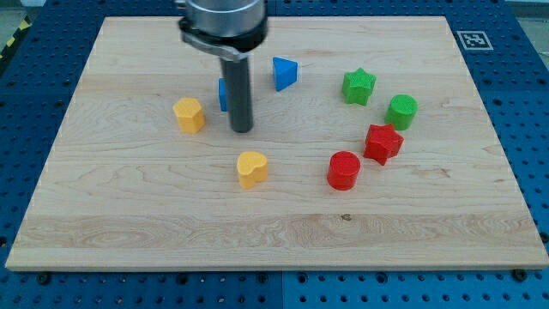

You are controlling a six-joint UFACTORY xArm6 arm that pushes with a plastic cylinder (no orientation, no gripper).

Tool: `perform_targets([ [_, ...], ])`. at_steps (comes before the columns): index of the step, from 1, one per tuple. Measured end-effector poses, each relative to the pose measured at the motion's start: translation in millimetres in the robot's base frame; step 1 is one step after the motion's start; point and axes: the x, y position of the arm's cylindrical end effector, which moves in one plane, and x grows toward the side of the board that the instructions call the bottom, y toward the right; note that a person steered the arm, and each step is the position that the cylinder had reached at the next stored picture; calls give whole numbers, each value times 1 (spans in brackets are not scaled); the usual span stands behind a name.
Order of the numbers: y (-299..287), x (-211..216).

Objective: Push the red star towards the bottom right

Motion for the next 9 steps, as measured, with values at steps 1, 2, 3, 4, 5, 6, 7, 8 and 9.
perform_targets([
  [1, 48, -1],
  [2, 97, -1],
  [3, 112, -1],
  [4, 116, 13],
  [5, 126, 21],
  [6, 126, 21],
  [7, 148, 24],
  [8, 164, 28],
  [9, 165, 31],
])
